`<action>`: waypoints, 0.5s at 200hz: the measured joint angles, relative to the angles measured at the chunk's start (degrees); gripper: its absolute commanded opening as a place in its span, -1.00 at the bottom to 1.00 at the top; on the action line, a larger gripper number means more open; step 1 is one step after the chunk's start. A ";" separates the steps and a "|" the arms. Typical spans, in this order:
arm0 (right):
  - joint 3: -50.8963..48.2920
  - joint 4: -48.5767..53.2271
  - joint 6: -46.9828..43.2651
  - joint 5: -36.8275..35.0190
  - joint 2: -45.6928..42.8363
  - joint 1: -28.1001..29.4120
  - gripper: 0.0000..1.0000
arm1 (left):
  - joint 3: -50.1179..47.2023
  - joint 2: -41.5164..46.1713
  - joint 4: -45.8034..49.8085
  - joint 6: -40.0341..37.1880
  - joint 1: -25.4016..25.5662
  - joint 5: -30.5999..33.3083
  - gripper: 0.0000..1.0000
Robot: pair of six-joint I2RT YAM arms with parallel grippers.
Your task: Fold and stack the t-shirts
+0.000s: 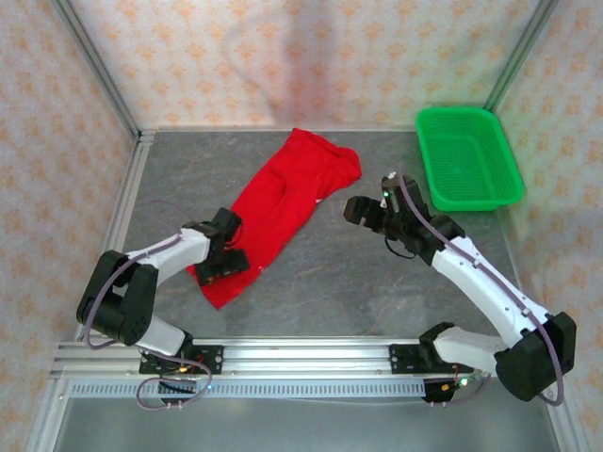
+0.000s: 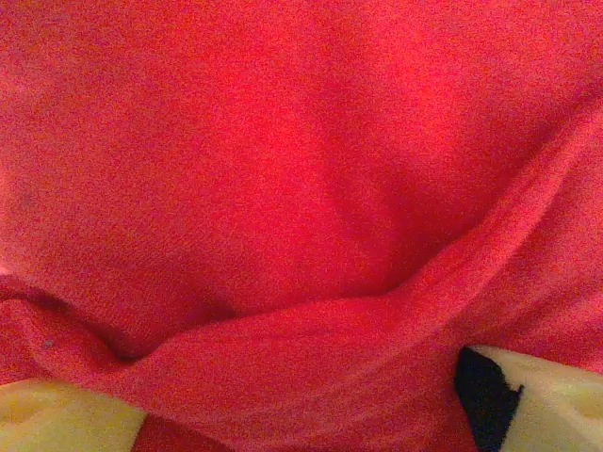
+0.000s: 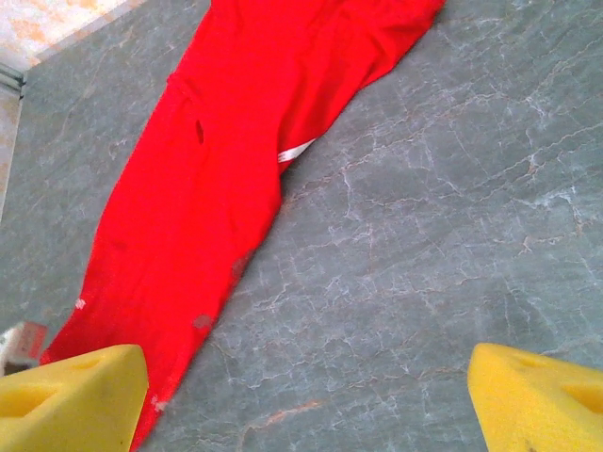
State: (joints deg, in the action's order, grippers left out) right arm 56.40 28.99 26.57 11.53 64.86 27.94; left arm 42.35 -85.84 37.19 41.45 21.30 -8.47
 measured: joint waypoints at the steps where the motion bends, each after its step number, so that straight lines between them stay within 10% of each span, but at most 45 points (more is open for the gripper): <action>1: 0.00 0.04 0.11 0.00 0.00 -0.02 0.76 | 0.00 0.02 -0.04 0.15 0.28 0.00 0.76; 100: -4.66 3.63 4.55 -0.94 0.11 -3.78 0.77 | 10.16 -7.45 -3.23 20.61 29.57 -4.79 0.83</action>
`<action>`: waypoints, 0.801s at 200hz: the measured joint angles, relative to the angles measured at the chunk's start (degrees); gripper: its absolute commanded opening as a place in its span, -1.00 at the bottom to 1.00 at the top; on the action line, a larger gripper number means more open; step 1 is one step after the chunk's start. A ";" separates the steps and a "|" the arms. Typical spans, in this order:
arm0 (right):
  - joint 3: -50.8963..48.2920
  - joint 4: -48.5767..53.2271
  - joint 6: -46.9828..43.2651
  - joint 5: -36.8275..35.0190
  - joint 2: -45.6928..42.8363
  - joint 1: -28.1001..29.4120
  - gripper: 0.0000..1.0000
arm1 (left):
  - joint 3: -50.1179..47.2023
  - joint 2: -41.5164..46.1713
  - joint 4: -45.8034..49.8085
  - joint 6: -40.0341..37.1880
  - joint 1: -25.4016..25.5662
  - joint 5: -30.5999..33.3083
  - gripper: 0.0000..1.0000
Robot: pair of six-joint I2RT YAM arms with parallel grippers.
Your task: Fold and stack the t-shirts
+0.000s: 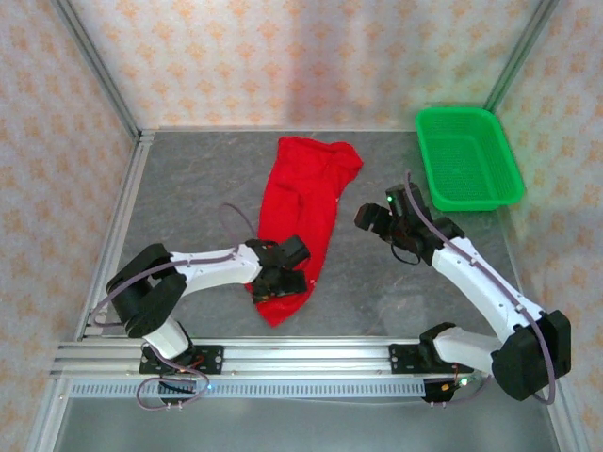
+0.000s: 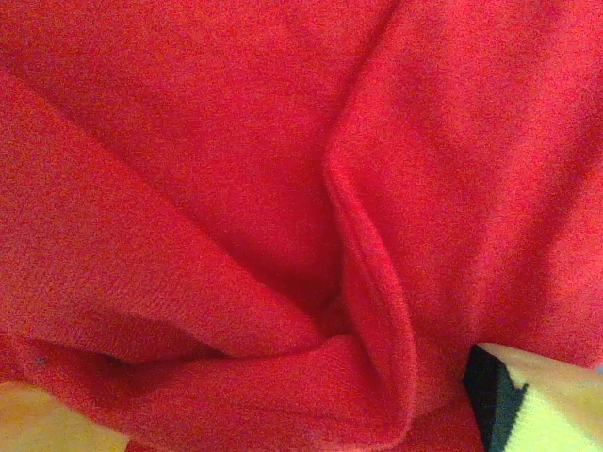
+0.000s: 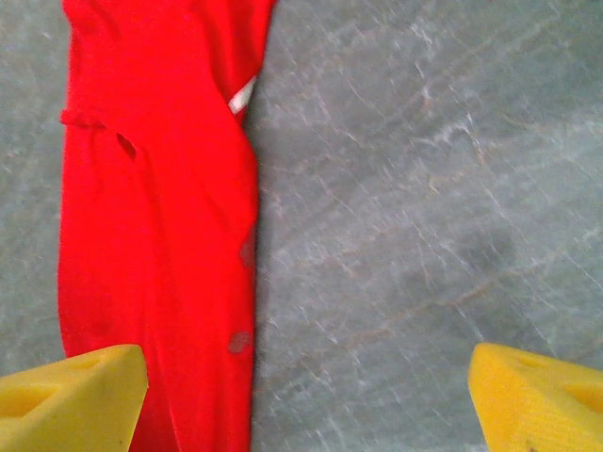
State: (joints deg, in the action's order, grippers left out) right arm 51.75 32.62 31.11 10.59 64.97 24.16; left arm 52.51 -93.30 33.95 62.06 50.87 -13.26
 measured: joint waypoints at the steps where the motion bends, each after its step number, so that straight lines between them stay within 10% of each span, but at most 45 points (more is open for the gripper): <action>1: -0.04 0.04 0.00 -0.02 -0.02 0.00 0.77 | 0.02 -0.04 -0.09 0.13 0.11 -0.11 0.83; 85: -11.10 1.31 8.04 11.82 -10.78 0.98 0.79 | -3.93 28.74 7.34 8.57 -2.84 -1.20 0.91; 119: -20.68 -6.29 19.71 15.39 -12.72 14.14 0.70 | -17.66 36.92 7.52 5.55 -17.90 -1.36 0.77; 160: -21.00 -17.27 29.20 14.97 -0.87 28.39 0.52 | -21.79 30.97 0.24 -1.03 -22.56 -4.85 0.47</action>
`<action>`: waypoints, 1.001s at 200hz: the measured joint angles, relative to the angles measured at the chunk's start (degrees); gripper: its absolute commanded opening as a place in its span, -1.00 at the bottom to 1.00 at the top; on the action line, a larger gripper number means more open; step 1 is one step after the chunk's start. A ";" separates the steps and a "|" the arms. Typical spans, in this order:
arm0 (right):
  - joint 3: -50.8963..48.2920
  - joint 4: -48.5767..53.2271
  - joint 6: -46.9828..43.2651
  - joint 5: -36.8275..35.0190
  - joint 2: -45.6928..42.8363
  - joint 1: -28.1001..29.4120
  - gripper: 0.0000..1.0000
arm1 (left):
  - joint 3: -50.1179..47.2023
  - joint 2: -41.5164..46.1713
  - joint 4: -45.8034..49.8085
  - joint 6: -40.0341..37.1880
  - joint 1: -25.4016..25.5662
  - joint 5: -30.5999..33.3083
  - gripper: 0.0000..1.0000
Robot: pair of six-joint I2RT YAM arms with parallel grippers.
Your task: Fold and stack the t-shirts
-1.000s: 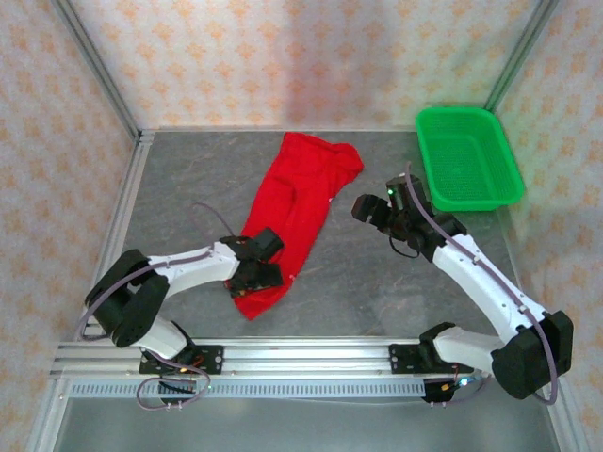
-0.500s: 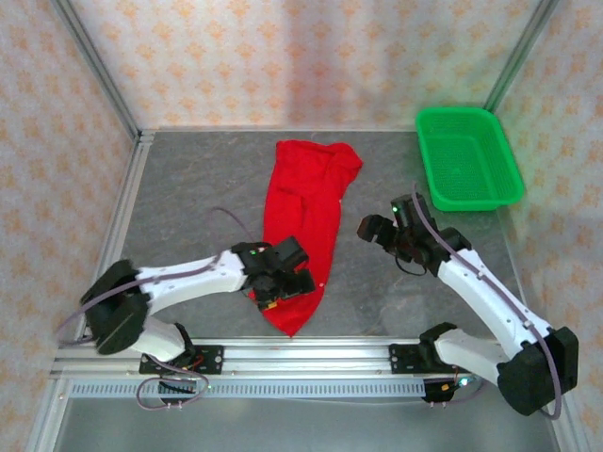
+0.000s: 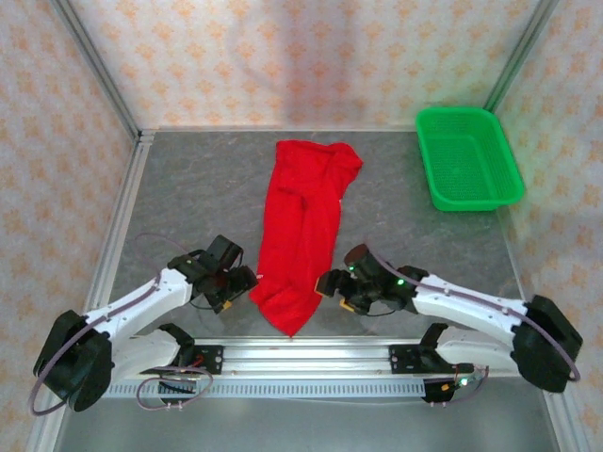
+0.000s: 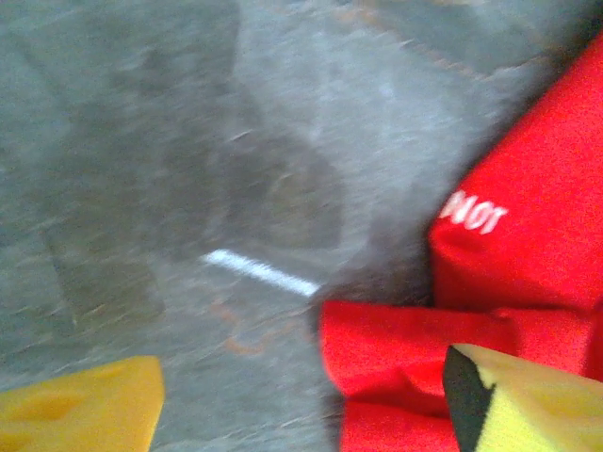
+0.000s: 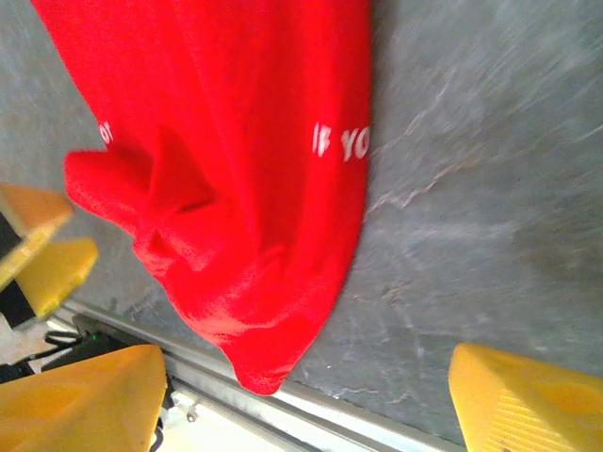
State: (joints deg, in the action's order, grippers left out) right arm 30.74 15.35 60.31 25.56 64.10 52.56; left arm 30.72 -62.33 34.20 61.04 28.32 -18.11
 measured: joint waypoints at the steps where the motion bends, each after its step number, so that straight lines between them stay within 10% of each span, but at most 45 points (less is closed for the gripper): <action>1: 0.00 -0.33 0.26 -0.04 0.31 0.33 0.52 | -0.02 0.00 -0.22 -0.09 -0.04 -0.07 0.47; 145: 9.03 -10.99 9.81 -1.57 20.96 13.68 0.18 | -6.01 -3.08 -13.90 -8.70 -2.99 -9.97 0.24; 200: 10.27 -5.66 10.38 -3.91 21.14 14.05 0.19 | -14.69 11.74 -15.04 -6.82 -2.80 -14.34 0.28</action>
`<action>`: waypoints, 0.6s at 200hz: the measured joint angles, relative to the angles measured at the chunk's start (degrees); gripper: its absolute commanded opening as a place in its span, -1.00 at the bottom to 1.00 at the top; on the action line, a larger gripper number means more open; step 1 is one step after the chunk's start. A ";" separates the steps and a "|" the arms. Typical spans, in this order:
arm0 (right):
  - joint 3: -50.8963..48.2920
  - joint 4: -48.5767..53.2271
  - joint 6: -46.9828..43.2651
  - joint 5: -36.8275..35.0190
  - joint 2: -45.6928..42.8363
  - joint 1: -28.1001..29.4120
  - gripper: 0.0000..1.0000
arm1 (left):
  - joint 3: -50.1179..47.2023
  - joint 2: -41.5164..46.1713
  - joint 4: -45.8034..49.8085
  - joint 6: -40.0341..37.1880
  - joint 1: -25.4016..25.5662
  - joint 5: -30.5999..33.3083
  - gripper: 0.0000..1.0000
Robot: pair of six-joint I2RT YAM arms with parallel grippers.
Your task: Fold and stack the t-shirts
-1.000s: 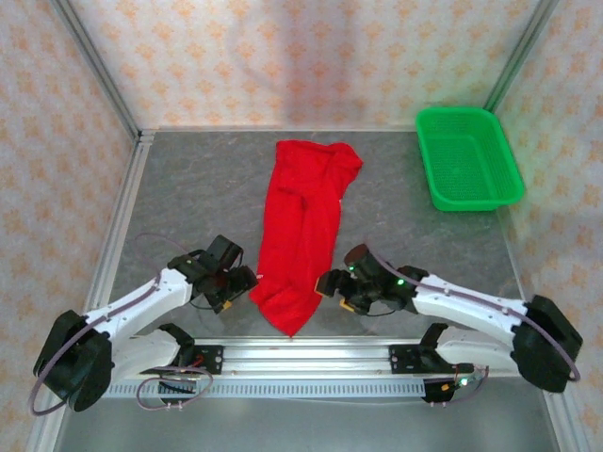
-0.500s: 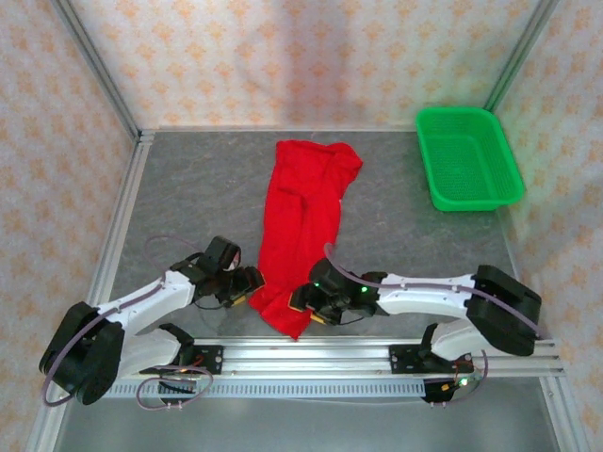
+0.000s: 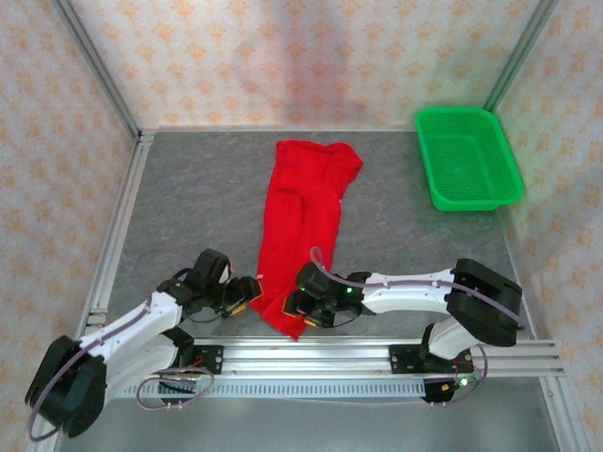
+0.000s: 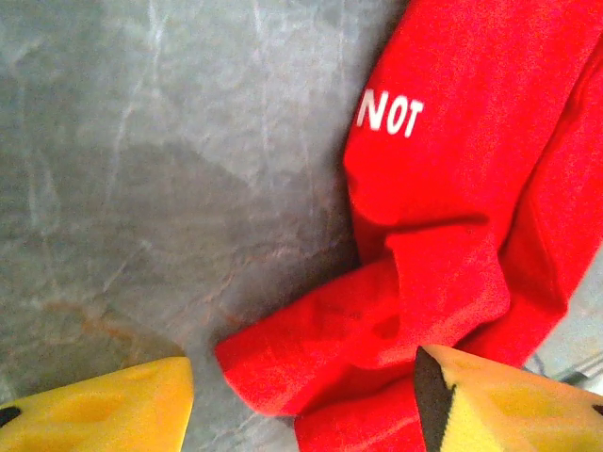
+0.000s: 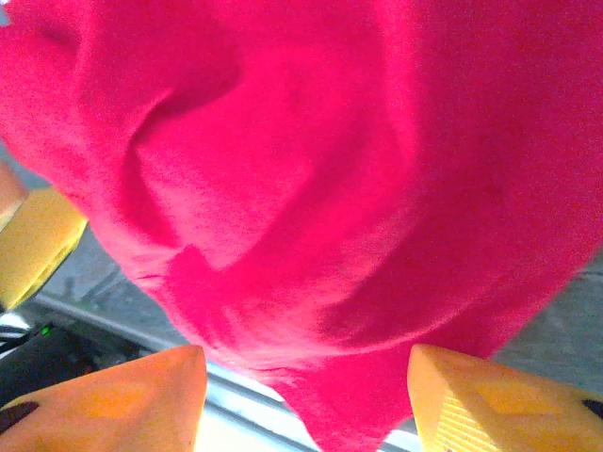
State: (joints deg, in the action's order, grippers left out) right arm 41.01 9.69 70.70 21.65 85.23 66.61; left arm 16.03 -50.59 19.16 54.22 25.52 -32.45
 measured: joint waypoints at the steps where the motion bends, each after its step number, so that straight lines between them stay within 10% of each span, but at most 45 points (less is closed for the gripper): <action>1: 0.00 0.26 0.02 -0.22 -0.02 0.00 0.19 | -0.13 0.24 0.00 0.09 0.02 -0.04 0.28; 76: 5.46 14.25 -7.04 -7.30 1.62 -10.43 0.10 | -2.29 2.73 0.15 2.03 3.23 -0.11 0.08; 120: 11.23 15.28 -12.87 -7.30 8.92 -12.28 -0.27 | -1.07 0.24 1.20 2.36 6.51 3.52 -0.25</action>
State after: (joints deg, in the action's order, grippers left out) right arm 52.25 24.97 57.82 14.35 94.15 54.33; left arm 14.96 -50.35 20.36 56.58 32.03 -28.93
